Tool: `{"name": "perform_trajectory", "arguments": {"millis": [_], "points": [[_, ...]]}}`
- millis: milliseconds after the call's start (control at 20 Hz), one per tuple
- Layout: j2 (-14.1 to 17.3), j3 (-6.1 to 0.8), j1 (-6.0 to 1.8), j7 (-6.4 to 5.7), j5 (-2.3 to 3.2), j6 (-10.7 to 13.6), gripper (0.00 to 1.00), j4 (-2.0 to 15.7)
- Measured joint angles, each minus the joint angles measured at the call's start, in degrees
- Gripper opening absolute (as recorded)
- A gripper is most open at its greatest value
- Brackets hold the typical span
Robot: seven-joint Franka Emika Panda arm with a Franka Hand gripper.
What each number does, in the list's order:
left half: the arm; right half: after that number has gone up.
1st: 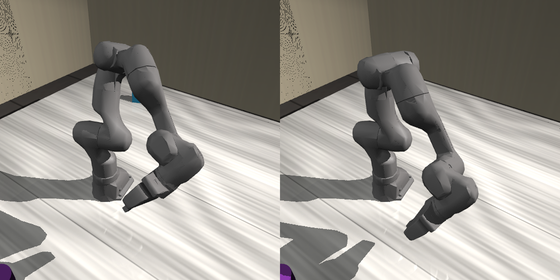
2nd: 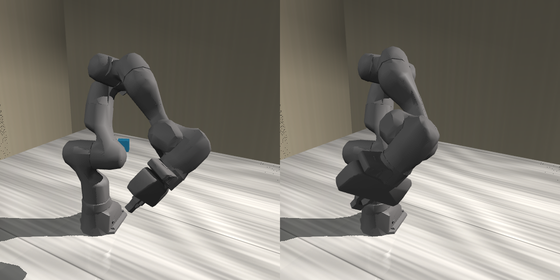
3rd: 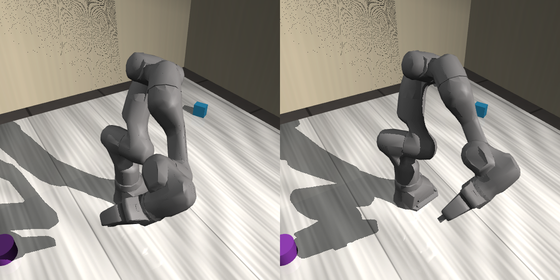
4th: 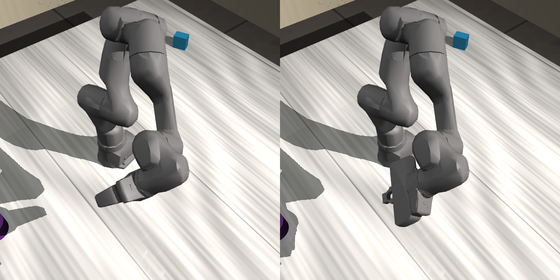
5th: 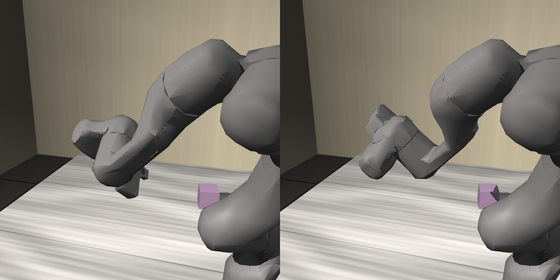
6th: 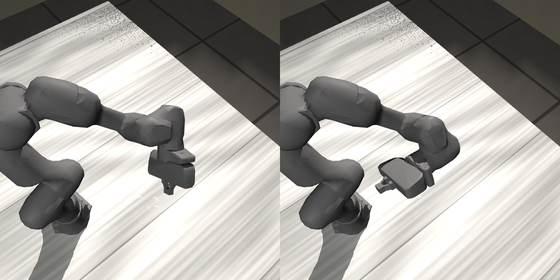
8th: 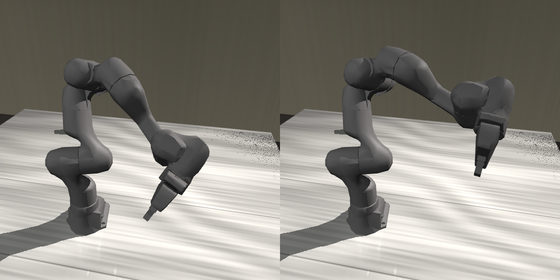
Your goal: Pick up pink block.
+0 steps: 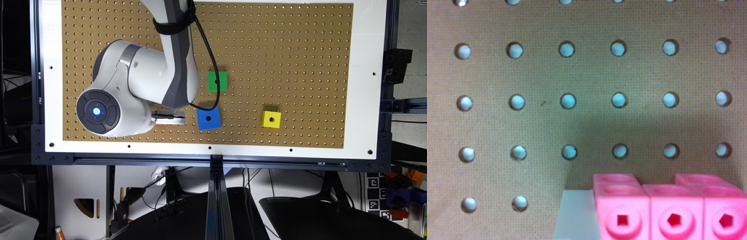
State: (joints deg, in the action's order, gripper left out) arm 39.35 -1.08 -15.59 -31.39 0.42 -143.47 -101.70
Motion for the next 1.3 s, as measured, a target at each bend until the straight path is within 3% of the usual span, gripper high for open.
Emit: {"name": "perform_trajectory", "arguments": {"millis": [350, 550, 700, 1300], "points": [[-0.6, 0.00, 0.00, 0.00, 0.00, 0.6, 0.00, 0.00], [-4.2, 0.00, 0.00, 0.00, 0.00, 4.8, 0.00, -0.02], [-5.3, -0.01, 0.00, 0.00, 0.00, 5.8, 0.00, -0.03], [-17.5, -0.04, 0.00, 0.00, 0.00, 17.4, 0.00, 0.02]]}}
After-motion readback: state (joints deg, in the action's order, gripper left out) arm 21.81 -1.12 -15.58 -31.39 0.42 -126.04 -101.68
